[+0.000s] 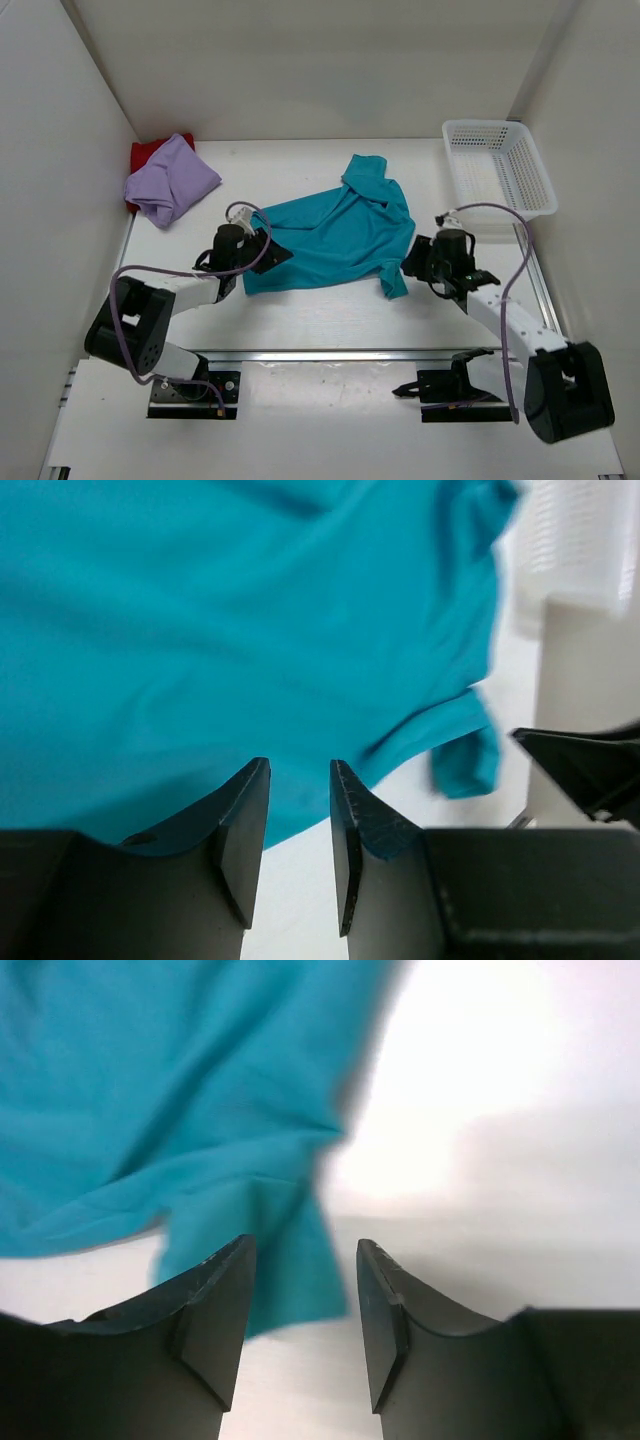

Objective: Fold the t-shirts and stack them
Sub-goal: Flatten out the tshirt

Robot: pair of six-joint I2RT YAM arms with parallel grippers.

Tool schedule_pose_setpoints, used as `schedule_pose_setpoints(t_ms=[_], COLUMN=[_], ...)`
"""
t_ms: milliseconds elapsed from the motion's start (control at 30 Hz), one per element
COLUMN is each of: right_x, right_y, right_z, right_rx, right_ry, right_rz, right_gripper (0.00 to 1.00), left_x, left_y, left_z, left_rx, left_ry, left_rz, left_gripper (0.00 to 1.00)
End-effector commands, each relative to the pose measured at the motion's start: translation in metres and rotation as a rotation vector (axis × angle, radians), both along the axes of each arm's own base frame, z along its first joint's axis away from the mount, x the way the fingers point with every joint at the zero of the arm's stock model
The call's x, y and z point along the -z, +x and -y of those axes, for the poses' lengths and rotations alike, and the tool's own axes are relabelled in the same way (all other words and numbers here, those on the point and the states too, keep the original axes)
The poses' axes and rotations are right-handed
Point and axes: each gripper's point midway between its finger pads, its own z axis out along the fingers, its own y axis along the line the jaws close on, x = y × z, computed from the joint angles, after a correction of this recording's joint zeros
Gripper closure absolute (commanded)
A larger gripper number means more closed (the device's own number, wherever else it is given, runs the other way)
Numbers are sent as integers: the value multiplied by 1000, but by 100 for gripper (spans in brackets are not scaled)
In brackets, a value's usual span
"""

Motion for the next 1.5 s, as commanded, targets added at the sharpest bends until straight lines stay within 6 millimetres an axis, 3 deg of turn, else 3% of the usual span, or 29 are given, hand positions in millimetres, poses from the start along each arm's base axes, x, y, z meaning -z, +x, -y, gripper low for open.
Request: schedule_pose_setpoints(t_ms=[0, 67, 200, 300, 367, 433, 467, 533, 567, 600, 733, 767, 800, 833, 933, 1133, 1267, 1400, 1467], right_x=[9, 15, 35, 43, 44, 47, 46, 51, 52, 57, 62, 66, 64, 67, 65, 61, 65, 62, 60], right_y=[-17, -28, -47, -54, -52, -54, -54, -59, -60, -64, -69, -72, -70, -70, -63, -59, -62, -58, -59], right_z=[22, 24, 16, 4, 2, 0, -4, -7, -8, -10, -13, -12, -11, -10, -8, -9, -10, -11, -15], right_rx=[108, 93, 44, 7, -1, -9, -33, -47, -47, -55, -64, -69, -68, -60, -54, -68, -67, -73, -87], right_ry=[50, 105, 105, 125, 140, 152, 168, 179, 172, 170, 196, 191, 191, 190, 185, 177, 182, 176, 179], right_rz=[-11, -37, -119, -141, -144, -160, -159, -179, -176, -192, -208, -216, -204, -209, -203, -185, -197, -169, -158], right_gripper=[57, 57, 60, 60, 59, 59, 60, 62, 65, 68, 73, 73, 72, 70, 67, 68, 73, 75, 75], left_x=[33, 48, 53, 35, 8, -1, -5, -6, -2, 5, 27, 34, 31, 31, 35, 53, 68, 76, 77], left_y=[-16, -18, -22, -21, -21, -20, -24, -28, -32, -35, -49, -54, -54, -56, -59, -79, -91, -91, -89], left_z=[-4, -15, -34, -41, -42, -53, -59, -69, -73, -78, -80, -83, -86, -90, -107, -127, -127, -131, -130], left_rx=[20, -8, -60, -89, -96, -130, -141, -148, -145, -143, -115, -126, -133, -155, -211, -268, -273, -318, -332], left_ry=[-6, -41, -44, -4, 49, 110, 112, 113, 116, 118, 128, 132, 144, 157, 230, 335, 343, 337, 312], left_rz=[-103, -152, -163, -78, 8, 53, 63, 71, 54, 30, -31, -54, -38, -53, -75, -125, -172, -205, -215], left_gripper=[59, 61, 63, 61, 57, 53, 47, 26, 2, 1, 2, 7, 16, 39, 54, 53, 35, 36, 41])
